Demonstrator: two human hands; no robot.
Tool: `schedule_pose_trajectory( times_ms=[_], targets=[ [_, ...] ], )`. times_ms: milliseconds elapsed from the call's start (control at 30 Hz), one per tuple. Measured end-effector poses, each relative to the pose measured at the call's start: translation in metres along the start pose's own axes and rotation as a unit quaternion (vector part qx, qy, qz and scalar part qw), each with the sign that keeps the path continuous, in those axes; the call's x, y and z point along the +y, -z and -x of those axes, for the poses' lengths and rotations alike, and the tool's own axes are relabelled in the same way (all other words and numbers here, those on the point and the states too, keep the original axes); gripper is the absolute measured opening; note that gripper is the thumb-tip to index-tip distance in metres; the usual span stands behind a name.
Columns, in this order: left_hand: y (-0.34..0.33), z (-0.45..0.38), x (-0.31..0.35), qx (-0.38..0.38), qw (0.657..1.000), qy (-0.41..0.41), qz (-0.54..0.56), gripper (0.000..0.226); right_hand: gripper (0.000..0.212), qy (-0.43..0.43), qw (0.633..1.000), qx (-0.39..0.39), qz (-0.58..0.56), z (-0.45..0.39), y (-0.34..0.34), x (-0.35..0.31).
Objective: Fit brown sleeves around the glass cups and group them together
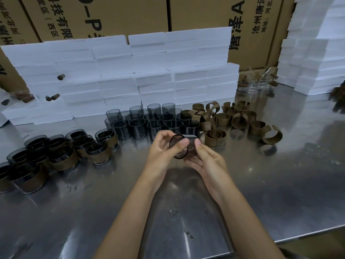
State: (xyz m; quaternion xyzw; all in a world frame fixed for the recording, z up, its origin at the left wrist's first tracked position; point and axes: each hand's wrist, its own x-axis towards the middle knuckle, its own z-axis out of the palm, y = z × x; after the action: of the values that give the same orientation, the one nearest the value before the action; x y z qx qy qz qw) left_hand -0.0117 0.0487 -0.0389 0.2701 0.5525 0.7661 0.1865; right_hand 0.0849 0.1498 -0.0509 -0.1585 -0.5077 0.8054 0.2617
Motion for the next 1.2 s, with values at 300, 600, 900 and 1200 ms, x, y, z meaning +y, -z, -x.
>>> schedule_pose_trajectory(
  times_ms=[300,600,900,1200],
  targets=[
    [-0.01,0.003,0.0,0.034,0.995,0.092,0.034,0.028,0.041,0.03,0.998,0.035,0.048,0.001,-0.01,-0.002],
    [-0.015,0.008,0.001,-0.058,0.993,0.079,0.069,0.037,0.056,0.11,0.985,0.091,0.099,0.004,-0.01,0.0],
    [-0.023,0.009,-0.006,-0.029,0.987,0.132,0.093,0.065,0.026,0.139,0.968,0.134,0.16,-0.006,0.001,0.009],
    [-0.014,0.001,-0.006,0.03,0.965,0.179,0.192,0.057,0.034,0.115,0.93,0.272,0.22,-0.039,0.038,-0.02]
  ],
)
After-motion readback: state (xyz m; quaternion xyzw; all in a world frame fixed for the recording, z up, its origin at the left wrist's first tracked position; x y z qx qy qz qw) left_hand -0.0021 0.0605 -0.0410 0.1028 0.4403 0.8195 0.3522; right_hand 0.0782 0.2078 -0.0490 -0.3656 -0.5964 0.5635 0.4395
